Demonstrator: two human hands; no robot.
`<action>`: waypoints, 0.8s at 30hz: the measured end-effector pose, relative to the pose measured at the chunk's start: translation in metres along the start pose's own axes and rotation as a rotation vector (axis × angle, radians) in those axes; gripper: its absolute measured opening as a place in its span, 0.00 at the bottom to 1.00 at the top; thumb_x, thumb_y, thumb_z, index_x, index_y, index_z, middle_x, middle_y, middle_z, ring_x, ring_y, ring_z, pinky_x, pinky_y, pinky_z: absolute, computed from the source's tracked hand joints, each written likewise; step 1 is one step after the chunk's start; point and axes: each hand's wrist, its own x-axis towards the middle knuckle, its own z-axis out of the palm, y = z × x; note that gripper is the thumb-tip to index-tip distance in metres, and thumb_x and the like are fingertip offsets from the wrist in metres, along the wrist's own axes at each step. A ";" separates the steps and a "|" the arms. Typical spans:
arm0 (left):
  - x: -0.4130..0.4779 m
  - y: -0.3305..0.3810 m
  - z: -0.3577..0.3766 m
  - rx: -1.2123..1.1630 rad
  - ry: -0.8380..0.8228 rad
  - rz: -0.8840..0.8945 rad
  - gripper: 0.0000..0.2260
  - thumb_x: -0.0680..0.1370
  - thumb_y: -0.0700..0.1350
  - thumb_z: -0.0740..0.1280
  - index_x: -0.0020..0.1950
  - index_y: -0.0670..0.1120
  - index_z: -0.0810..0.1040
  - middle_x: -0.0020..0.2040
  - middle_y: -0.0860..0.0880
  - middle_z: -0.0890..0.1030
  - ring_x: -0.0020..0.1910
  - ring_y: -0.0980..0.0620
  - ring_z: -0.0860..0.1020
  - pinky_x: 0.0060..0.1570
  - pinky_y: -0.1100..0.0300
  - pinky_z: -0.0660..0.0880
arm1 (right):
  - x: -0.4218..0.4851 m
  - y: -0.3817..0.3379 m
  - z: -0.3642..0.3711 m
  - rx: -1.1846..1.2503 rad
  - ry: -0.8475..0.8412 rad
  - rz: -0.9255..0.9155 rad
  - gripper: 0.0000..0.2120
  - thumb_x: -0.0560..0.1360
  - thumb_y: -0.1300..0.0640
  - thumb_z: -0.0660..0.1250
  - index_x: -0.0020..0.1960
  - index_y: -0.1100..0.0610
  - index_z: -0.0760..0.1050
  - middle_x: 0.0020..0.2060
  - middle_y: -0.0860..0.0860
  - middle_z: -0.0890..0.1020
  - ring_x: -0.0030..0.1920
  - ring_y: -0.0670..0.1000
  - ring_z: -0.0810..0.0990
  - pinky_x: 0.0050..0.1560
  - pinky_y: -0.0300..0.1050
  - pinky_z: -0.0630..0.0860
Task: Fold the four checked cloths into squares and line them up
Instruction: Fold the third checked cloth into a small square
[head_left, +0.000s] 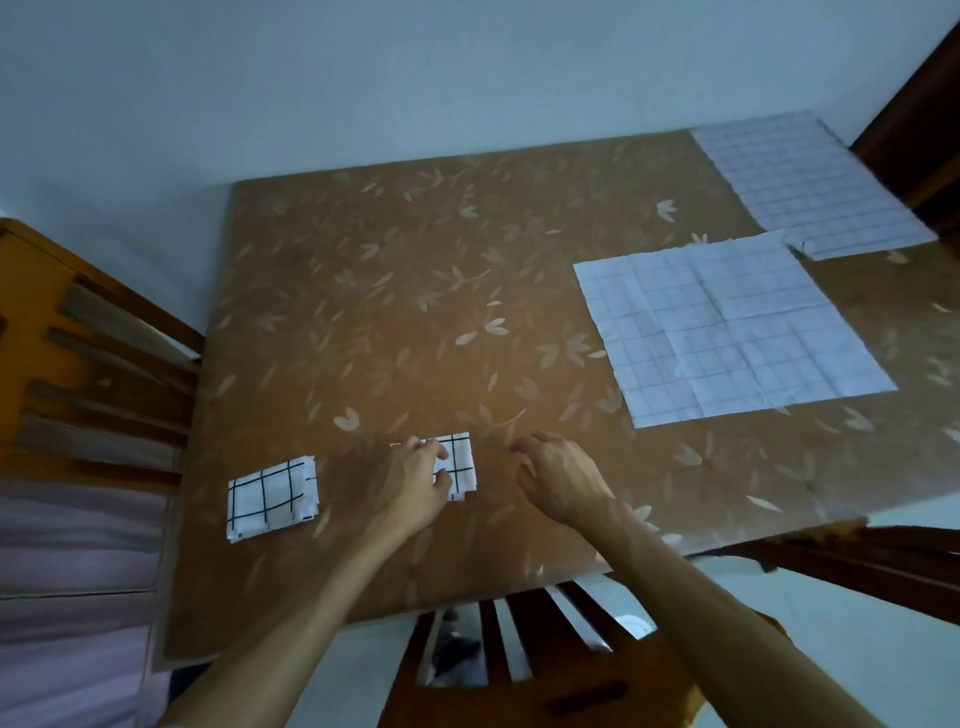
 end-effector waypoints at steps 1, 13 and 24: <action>-0.001 0.011 0.000 0.012 -0.004 -0.001 0.13 0.77 0.44 0.64 0.62 0.48 0.79 0.60 0.47 0.77 0.62 0.46 0.75 0.57 0.52 0.73 | -0.008 0.009 -0.006 -0.004 0.001 0.012 0.16 0.77 0.58 0.61 0.63 0.54 0.78 0.53 0.54 0.81 0.52 0.58 0.81 0.52 0.50 0.78; -0.029 0.198 0.077 0.088 0.004 0.064 0.13 0.80 0.47 0.64 0.64 0.49 0.77 0.64 0.46 0.76 0.68 0.46 0.73 0.58 0.55 0.71 | -0.116 0.181 -0.080 -0.049 -0.007 0.078 0.18 0.77 0.54 0.62 0.66 0.52 0.75 0.62 0.52 0.80 0.59 0.56 0.80 0.61 0.53 0.76; -0.020 0.314 0.124 0.076 -0.026 0.073 0.12 0.81 0.48 0.63 0.63 0.52 0.76 0.61 0.51 0.76 0.58 0.51 0.76 0.53 0.56 0.76 | -0.155 0.292 -0.130 -0.020 -0.043 0.159 0.20 0.78 0.55 0.61 0.70 0.52 0.72 0.66 0.53 0.77 0.64 0.57 0.76 0.67 0.53 0.70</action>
